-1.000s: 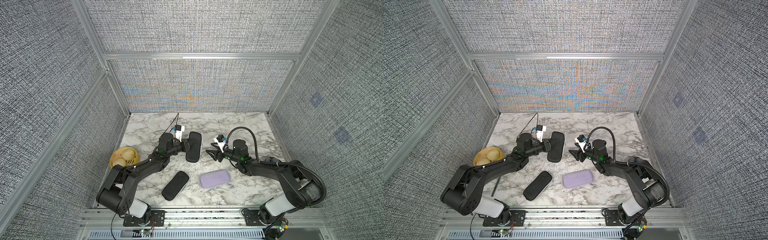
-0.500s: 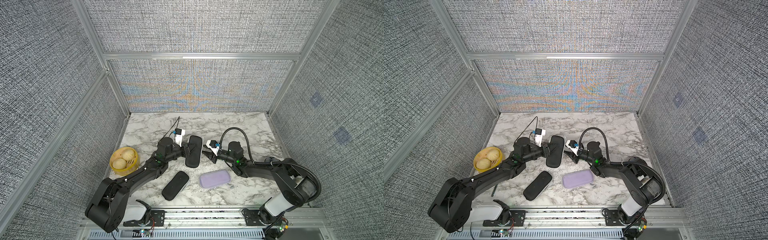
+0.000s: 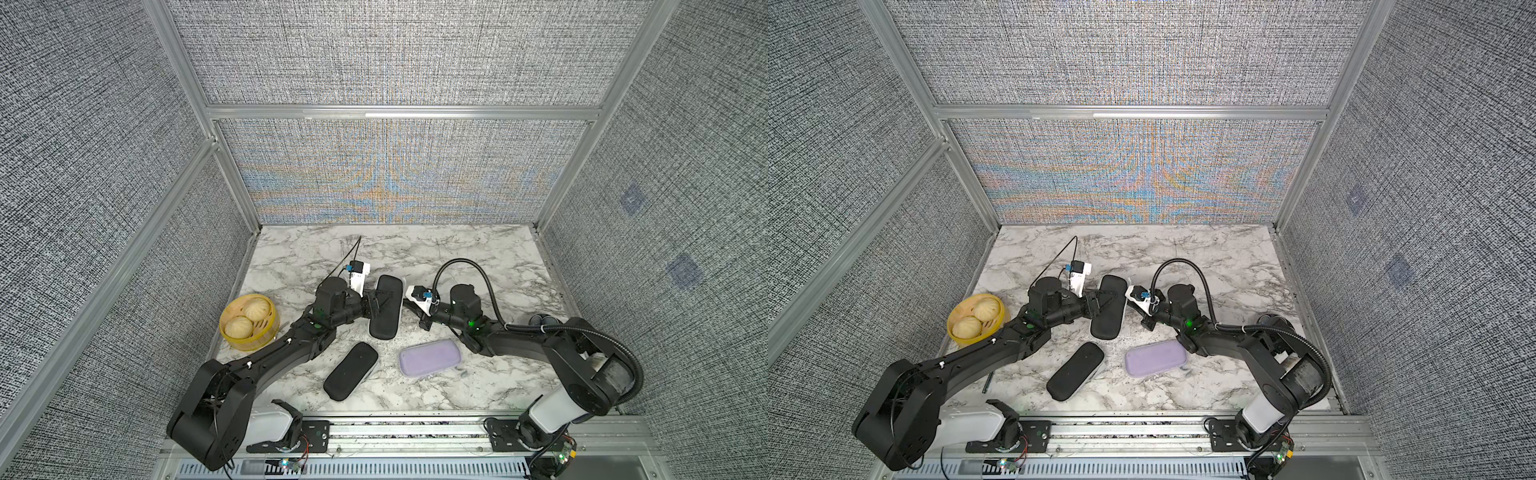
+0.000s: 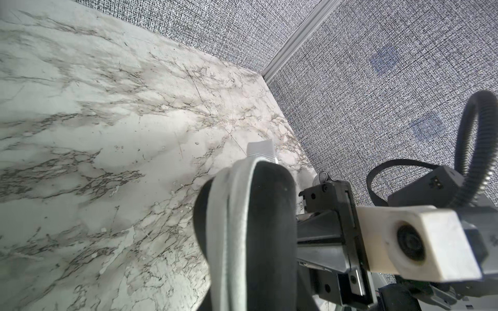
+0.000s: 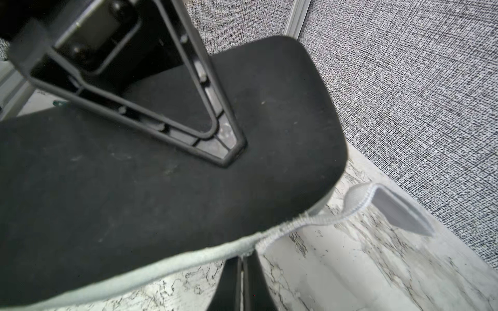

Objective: Put umbrellas into zippered umbrella sleeves
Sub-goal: Zip the zipper on the umbrella sleeve.

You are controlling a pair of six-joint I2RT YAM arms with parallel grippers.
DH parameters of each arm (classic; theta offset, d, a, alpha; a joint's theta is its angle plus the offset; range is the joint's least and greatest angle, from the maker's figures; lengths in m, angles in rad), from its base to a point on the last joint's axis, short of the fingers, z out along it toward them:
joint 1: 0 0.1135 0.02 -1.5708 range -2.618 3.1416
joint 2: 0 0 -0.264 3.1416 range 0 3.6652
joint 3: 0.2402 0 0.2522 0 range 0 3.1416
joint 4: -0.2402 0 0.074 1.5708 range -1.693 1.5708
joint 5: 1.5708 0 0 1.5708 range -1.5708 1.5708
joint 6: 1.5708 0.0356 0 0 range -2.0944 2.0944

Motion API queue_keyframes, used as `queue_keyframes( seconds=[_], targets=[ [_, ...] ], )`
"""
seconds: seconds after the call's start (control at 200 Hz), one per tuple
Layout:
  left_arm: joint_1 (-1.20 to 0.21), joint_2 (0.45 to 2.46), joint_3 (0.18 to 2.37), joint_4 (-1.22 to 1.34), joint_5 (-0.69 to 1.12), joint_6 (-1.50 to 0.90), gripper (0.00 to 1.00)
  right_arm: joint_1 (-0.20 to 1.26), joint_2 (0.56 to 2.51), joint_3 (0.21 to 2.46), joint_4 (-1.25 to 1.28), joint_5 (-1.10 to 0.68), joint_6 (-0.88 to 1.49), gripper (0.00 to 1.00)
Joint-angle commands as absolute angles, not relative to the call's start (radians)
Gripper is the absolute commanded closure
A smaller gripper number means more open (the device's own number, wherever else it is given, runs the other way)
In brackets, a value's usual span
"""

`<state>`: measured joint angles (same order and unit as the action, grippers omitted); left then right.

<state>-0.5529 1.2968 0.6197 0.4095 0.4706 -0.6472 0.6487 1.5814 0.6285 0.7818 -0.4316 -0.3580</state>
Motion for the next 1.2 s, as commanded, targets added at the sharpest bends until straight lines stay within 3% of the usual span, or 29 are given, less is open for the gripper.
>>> queue_keyframes(
  seconds=[0.0, 0.29, 1.196],
  targets=[
    [-0.554, 1.302, 0.634, 0.445, 0.449, -0.652, 1.00, 0.674, 1.567, 0.618, 0.744, -0.436, -0.432, 1.00],
    [-0.552, 1.309, 0.637, 0.476, 0.404, -0.676, 1.00, 0.769, 1.554, 0.561, 0.764, -0.336, -0.469, 1.00],
    [-0.553, 1.339, 0.584, 0.655, 0.228, -0.727, 1.00, 1.008, 1.620, 0.600, 0.808, -0.185, -0.274, 1.00]
  ],
)
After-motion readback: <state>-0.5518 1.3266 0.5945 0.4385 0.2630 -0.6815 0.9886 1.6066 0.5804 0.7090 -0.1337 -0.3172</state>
